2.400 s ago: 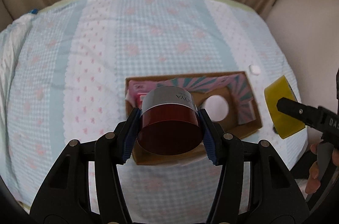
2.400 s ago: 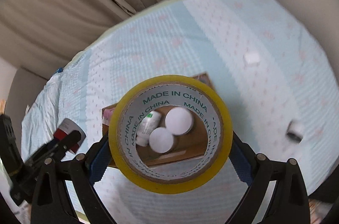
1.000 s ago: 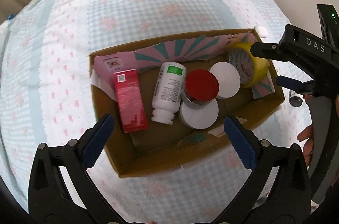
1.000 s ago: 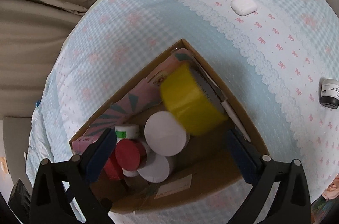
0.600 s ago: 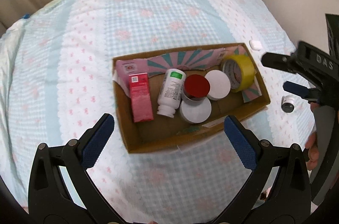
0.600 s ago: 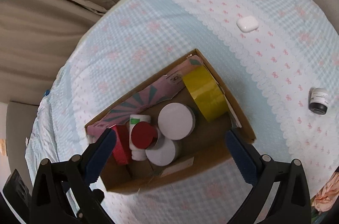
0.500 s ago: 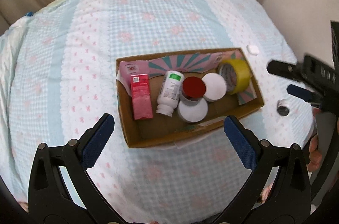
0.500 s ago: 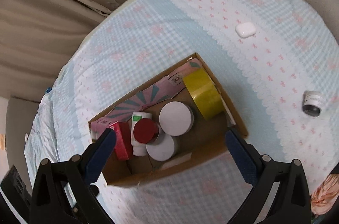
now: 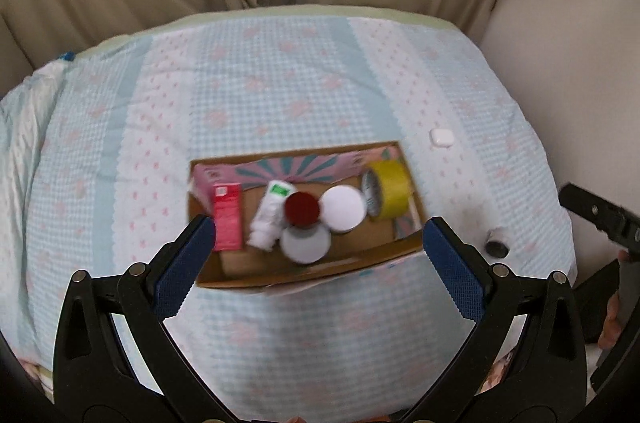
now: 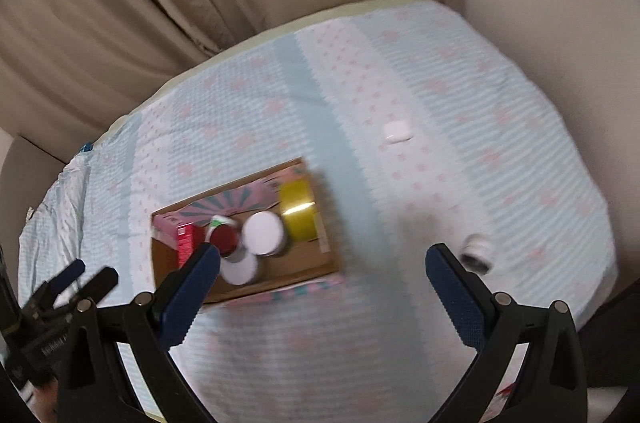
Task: Organize rigid objects
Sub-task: 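Move both tools toward the white earbud case and Metal DX jar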
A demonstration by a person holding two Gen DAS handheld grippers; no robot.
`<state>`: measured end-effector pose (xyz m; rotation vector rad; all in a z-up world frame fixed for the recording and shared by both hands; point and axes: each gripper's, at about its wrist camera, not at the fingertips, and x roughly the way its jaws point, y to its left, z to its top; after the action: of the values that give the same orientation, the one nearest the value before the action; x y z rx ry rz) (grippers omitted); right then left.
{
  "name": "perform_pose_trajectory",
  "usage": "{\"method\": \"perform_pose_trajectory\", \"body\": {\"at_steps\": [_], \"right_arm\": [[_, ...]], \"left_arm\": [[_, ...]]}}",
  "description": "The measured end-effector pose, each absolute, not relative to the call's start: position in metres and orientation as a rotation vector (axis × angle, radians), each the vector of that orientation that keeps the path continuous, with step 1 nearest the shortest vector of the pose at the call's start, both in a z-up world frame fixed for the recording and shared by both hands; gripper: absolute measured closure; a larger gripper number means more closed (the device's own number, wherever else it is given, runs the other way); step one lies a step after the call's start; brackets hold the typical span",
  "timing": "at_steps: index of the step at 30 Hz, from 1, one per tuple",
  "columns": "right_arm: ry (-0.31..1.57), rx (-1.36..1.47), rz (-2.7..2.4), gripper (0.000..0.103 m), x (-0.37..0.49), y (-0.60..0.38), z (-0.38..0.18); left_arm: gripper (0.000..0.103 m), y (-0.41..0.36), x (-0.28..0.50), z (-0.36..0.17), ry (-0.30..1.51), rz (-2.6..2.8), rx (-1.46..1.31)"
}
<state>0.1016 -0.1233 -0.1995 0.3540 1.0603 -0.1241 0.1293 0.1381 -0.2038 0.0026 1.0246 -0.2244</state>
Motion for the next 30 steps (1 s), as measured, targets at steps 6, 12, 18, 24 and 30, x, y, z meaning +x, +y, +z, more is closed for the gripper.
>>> {"method": "perform_pose_trajectory", "body": {"at_steps": [6, 12, 18, 24, 30], "right_arm": [[1.051, 0.277, -0.074, 0.0, 0.086, -0.186, -0.196], [1.074, 0.221, -0.032, 0.0, 0.085, -0.245, -0.211], [1.145, 0.169, 0.013, 0.0, 0.091, -0.284, -0.241], [1.187, 0.075, 0.049, 0.0, 0.092, -0.298, -0.283], [1.232, 0.06, 0.101, 0.0, 0.095, -0.301, -0.328]], "left_arm": [[0.0, 0.06, 0.136, -0.206, 1.016, -0.184, 0.04], [0.0, -0.011, 0.152, -0.216, 1.034, -0.217, 0.047], [0.0, -0.075, 0.179, -0.239, 1.066, -0.324, 0.162], [0.0, -0.143, 0.22, -0.281, 1.094, -0.525, 0.354], [0.0, -0.193, 0.266, -0.337, 1.154, -0.706, 0.546]]}}
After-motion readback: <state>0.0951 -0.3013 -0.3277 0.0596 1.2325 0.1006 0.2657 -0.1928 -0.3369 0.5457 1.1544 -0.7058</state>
